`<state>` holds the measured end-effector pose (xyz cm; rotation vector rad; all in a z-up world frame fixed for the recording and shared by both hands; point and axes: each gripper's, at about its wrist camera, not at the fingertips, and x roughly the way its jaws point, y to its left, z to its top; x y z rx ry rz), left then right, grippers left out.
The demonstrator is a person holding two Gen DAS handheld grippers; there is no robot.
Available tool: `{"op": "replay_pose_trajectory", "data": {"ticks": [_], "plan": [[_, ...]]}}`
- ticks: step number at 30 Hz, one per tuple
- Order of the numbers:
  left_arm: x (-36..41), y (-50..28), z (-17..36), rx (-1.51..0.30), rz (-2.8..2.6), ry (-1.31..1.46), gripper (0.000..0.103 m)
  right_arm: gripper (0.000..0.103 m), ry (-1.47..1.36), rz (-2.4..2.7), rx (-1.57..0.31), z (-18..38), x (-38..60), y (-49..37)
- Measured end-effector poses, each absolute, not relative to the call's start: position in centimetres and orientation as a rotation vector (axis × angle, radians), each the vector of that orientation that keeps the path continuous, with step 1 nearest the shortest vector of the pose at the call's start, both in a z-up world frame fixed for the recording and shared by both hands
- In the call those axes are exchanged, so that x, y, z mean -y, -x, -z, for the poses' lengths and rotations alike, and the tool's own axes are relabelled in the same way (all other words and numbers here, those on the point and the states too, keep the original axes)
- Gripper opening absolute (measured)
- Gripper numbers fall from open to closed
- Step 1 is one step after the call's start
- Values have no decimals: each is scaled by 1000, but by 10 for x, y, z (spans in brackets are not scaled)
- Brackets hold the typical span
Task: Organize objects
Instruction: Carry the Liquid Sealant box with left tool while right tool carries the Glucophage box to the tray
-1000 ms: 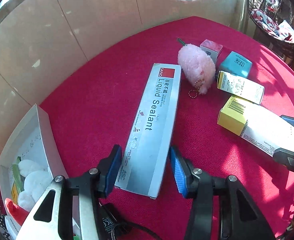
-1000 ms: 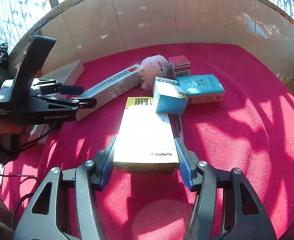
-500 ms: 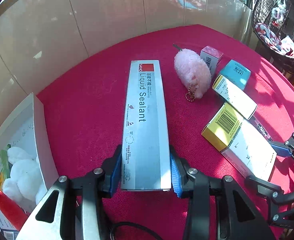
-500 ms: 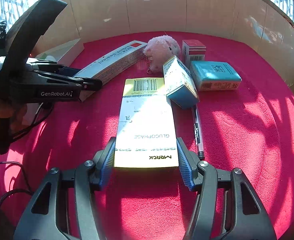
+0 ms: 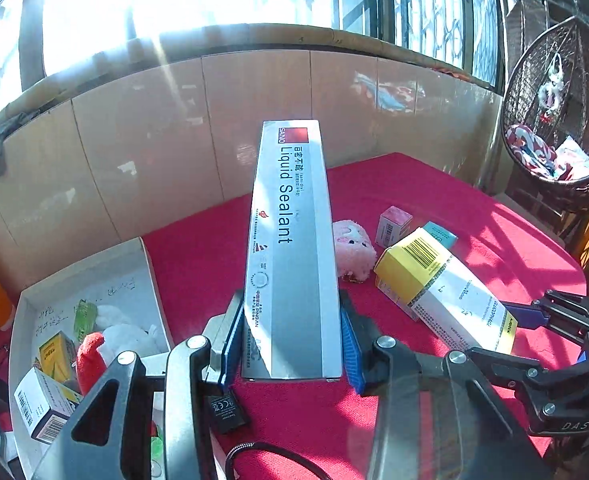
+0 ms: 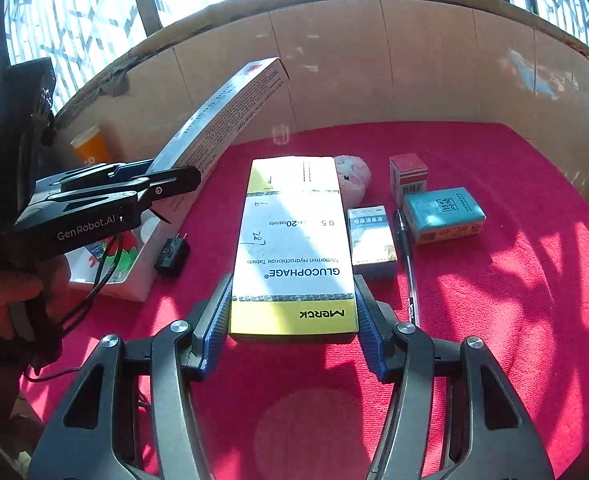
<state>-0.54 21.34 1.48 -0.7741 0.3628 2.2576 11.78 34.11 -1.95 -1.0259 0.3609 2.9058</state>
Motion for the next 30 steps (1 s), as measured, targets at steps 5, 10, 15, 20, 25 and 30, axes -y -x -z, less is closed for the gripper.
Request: {"op": "replay_pose_trajectory", "data": {"ticks": [5,10,15,20,25,30], "plan": [[-199,3,-23,-329,-2286,757,42,56,979,-2928,-347,7,-334,-118],[-185,7,-29,-297,-2319,744,42,56,956,-2946,-340,-6,-330,-116],[-168,12,-34,-268,-2354,735,42,56,947,-2962,-326,-15,-321,-108],[-154,14,-37,-242,-2387,728,42,56,942,-2983,-290,-24,-310,-100],[-139,18,-38,-215,-2418,726,42,56,934,-3004,-253,-31,-297,-89],[-124,23,-39,-174,-2445,731,42,56,941,-3026,-220,-37,-285,-78]]}}
